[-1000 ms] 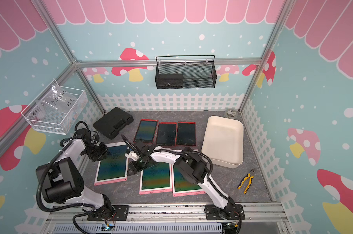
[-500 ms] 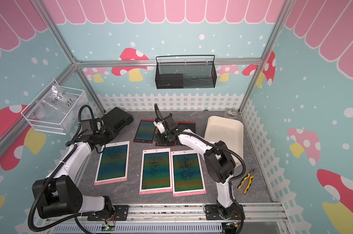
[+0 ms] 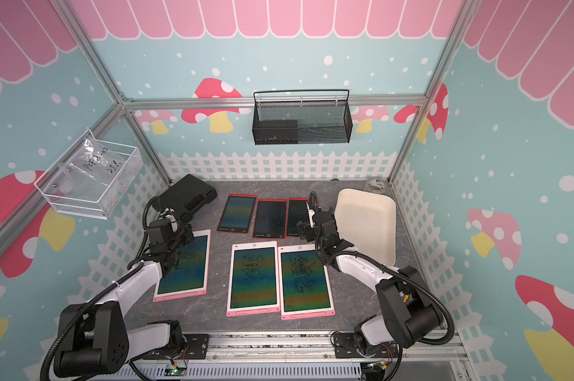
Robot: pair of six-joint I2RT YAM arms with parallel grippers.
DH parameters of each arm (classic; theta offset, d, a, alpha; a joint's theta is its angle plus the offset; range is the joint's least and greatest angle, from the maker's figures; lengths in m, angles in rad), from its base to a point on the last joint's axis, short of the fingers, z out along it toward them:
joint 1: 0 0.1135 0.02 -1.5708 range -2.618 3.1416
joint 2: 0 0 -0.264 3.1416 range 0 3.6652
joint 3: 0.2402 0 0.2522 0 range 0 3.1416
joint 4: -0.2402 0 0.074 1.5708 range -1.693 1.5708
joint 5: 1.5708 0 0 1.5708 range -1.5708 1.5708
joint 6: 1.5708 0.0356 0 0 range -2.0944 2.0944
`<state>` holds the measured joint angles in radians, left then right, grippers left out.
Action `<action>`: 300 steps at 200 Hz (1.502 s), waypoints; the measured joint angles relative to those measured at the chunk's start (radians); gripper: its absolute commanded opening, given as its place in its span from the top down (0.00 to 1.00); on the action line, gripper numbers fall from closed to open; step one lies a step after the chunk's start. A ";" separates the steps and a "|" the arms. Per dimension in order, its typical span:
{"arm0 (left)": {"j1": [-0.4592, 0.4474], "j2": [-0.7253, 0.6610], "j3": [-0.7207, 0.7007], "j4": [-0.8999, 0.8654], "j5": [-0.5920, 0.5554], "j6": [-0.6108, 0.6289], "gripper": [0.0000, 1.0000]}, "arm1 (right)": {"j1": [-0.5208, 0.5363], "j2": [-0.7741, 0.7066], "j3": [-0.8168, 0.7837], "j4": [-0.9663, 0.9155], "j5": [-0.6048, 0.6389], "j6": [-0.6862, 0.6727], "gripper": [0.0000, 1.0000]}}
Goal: Take out the writing tablet from the storage box
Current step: Reset both arms
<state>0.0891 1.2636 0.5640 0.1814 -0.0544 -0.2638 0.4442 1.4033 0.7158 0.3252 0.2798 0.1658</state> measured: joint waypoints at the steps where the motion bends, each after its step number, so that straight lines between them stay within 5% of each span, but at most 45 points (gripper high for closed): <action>1: 0.000 0.002 -0.002 0.005 -0.001 -0.001 0.49 | -0.002 -0.002 -0.003 0.003 0.002 0.000 0.01; 16: 0.000 0.047 -0.033 0.092 -0.010 0.006 0.30 | -0.034 -0.040 -0.062 0.061 0.064 -0.001 0.01; 38: 0.000 0.093 -0.073 0.196 -0.038 0.018 0.26 | -0.066 -0.079 -0.138 0.143 0.157 -0.023 0.01; 42: 0.000 0.097 -0.079 0.213 -0.043 0.019 0.06 | -0.070 -0.084 -0.151 0.157 0.172 -0.029 0.01; 46: 0.000 0.101 -0.084 0.229 -0.048 0.026 0.01 | -0.074 -0.089 -0.166 0.169 0.187 -0.037 0.01; 107: -0.001 0.117 -0.127 0.408 -0.096 0.037 0.01 | -0.156 -0.110 -0.331 0.321 0.286 -0.152 0.01; 150: -0.002 0.121 -0.229 0.570 -0.126 0.038 0.01 | -0.222 -0.107 -0.556 0.640 0.229 -0.216 0.01; 213: -0.063 0.282 -0.350 0.936 -0.136 0.092 0.01 | -0.340 -0.003 -0.568 0.896 0.011 -0.218 0.01; 245: -0.066 0.283 -0.338 0.942 -0.143 0.103 0.01 | -0.364 0.123 -0.582 1.025 -0.051 -0.216 0.01; 300: -0.073 0.278 -0.251 0.858 -0.119 0.130 0.01 | -0.373 0.129 -0.554 1.050 -0.016 -0.183 0.01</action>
<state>0.0162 1.5417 0.3126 1.0389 -0.1738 -0.1337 0.0708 1.5326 0.1619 1.3750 0.2638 -0.0170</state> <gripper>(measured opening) 0.993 0.993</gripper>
